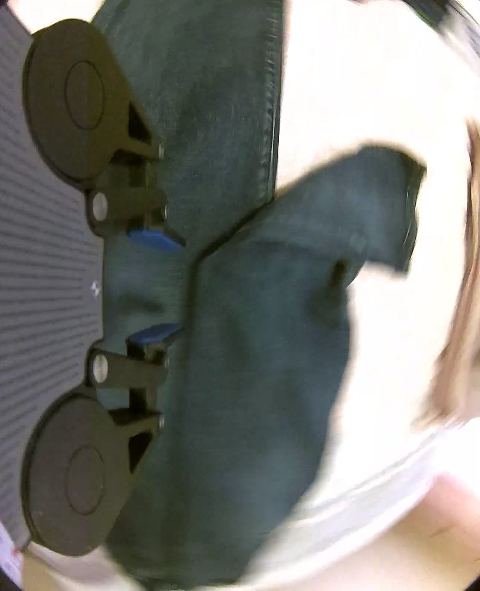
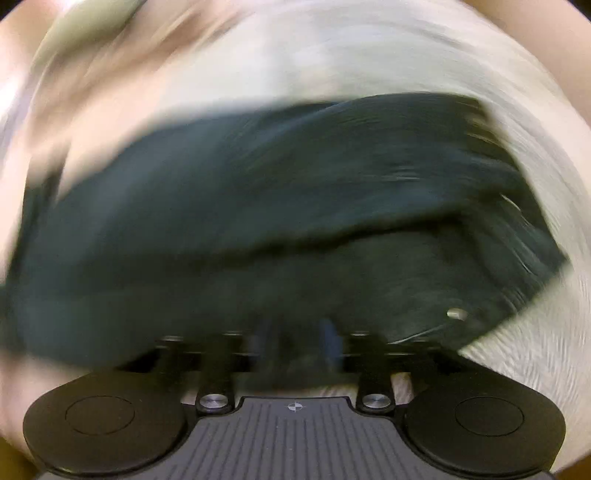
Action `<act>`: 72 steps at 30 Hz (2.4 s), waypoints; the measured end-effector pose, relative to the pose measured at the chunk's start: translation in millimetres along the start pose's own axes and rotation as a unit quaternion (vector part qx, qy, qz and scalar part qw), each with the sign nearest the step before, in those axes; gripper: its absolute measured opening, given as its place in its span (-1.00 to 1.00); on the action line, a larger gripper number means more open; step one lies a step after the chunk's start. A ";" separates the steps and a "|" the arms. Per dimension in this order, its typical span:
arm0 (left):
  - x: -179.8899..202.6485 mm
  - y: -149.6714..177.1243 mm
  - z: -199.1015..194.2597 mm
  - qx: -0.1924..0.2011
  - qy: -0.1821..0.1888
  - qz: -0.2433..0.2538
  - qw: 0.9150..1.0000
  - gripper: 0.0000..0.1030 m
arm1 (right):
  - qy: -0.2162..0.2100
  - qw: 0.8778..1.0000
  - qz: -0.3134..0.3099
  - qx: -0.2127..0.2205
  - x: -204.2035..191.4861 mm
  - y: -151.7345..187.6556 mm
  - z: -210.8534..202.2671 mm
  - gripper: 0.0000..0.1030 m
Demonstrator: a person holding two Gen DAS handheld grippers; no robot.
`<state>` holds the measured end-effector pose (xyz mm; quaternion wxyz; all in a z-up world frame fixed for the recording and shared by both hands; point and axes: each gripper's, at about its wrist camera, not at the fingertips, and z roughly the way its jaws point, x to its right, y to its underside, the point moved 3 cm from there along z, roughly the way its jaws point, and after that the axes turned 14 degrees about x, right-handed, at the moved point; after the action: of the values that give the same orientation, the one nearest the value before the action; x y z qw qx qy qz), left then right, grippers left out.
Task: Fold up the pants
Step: 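Grasp a leg hem with the left gripper while the right gripper grasps the other leg, lifting it over, then lay the folded leg onto the other leg and open both grippers, then grasp the jeans hem with the left gripper and pull it straight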
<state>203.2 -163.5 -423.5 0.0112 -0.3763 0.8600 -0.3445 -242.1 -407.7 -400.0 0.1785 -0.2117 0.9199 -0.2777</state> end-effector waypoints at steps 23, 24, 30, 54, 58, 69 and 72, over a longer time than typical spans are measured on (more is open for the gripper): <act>-31.2 -16.7 5.4 0.084 -0.046 -0.116 0.989 -0.99 | 0.004 0.905 0.391 0.168 156.2 -41.1 30.9 -0.90; -27.2 -18.3 -7.8 0.102 -0.041 -0.104 0.988 -0.99 | -0.007 0.910 0.374 0.181 152.6 -48.3 21.9 -0.91; -32.6 42.2 -52.9 0.085 -0.067 -0.084 0.991 -0.98 | -0.045 0.927 0.305 0.214 144.3 -41.9 -49.6 -0.91; -22.8 93.3 -70.5 0.039 -0.132 0.027 0.990 -0.40 | 0.113 0.959 0.247 0.083 152.6 16.7 -25.4 -0.21; -23.3 78.4 -100.4 0.013 -0.154 0.068 0.986 -0.46 | 0.199 0.958 0.181 0.102 143.8 -6.2 -55.6 -0.17; 27.5 -37.8 64.0 0.016 -0.147 0.224 0.963 -0.16 | 0.139 0.968 0.156 0.136 82.1 -88.2 11.2 -0.16; 21.7 -46.2 106.3 -0.006 -0.155 0.233 0.960 -0.31 | 0.115 0.972 0.154 0.132 63.0 -94.7 29.0 -0.16</act>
<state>246.7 -261.9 -471.6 0.2218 -0.2140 0.9138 -0.2647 -255.0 -522.6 -380.5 0.1382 -0.0084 0.9112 -0.3880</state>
